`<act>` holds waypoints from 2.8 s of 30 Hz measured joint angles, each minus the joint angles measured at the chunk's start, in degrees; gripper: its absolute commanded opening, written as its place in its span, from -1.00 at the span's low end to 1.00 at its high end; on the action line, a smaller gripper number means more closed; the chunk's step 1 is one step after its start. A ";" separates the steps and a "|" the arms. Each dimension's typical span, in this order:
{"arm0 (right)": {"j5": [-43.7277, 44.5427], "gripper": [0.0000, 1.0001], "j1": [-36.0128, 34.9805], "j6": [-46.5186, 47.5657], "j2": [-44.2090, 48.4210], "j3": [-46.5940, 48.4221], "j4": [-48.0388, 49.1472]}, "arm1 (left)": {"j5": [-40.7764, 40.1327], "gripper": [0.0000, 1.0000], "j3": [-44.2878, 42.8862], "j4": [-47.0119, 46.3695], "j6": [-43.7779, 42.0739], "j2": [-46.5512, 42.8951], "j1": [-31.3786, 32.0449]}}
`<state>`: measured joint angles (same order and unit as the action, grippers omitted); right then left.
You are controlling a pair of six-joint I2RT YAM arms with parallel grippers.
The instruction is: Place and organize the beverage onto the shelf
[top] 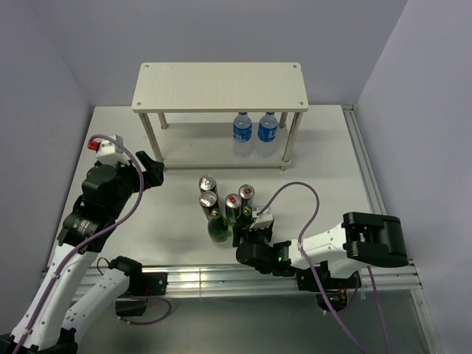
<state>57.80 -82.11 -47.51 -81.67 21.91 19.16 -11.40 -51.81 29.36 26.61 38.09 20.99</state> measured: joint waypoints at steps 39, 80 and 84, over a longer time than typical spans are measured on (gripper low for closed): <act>-13.55 -1.00 15.98 34.07 -6.93 46.58 -13.92 | 0.02 0.99 0.04 0.00 -0.02 -1.01 0.00; -23.06 -1.00 28.70 31.65 -33.94 60.72 -9.75 | 2.91 0.99 0.07 -1.27 -0.46 -1.25 -1.53; -22.82 -1.00 30.27 30.64 -36.20 62.03 -9.05 | 3.13 0.99 0.07 -1.29 -0.46 -1.25 -1.57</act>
<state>34.98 -51.83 -16.86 -117.86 83.94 10.11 -8.27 -51.75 28.08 26.15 36.84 19.42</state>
